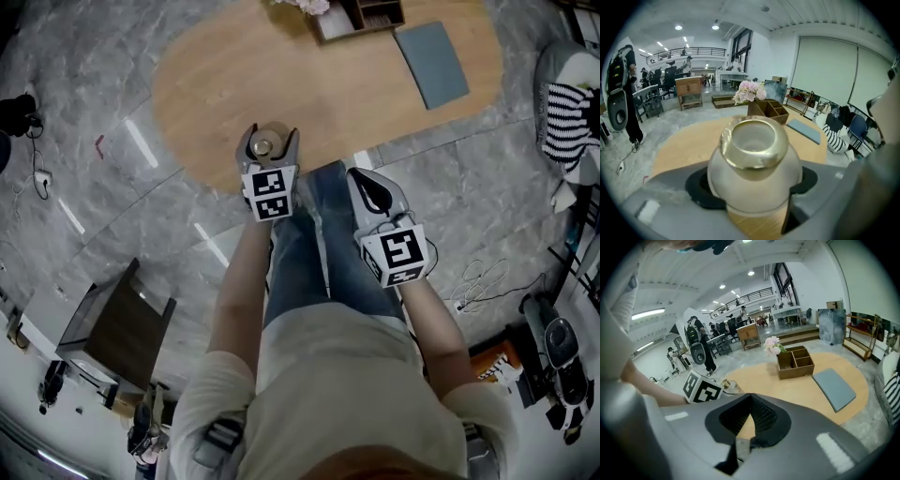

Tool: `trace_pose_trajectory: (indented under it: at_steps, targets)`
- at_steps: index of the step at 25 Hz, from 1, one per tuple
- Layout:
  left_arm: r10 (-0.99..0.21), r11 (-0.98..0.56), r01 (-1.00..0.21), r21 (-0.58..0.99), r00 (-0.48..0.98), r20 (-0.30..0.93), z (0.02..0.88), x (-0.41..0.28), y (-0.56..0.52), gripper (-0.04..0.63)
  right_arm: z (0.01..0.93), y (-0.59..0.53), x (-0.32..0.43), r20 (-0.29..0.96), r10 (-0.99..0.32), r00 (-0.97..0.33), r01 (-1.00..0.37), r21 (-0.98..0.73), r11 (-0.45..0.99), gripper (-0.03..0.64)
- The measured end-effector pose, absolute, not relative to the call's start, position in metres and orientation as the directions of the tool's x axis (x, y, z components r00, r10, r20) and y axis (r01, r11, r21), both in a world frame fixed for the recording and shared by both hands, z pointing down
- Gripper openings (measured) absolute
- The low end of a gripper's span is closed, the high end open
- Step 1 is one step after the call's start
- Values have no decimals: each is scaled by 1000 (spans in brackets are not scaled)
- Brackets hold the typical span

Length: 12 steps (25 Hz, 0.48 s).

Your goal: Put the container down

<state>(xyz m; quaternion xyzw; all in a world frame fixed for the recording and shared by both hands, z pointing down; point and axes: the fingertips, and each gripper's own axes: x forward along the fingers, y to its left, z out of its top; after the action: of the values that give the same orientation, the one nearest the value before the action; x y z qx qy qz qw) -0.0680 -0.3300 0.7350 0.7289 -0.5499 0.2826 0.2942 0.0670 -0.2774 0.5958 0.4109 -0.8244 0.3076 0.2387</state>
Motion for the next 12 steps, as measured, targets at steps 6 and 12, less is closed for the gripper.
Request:
trace_pose_trajectory:
  at_steps: [6,12]
  targets:
    - [-611,-225,-971,79,204,765,774,-69,-347,353,621,-294,66,658,-508,-556,-819,-326,473,2]
    - [-600,-226,-974,37,168,782,801,-69,-360,353,638,-304,67,668,-491,-560,-816,-340,468,2]
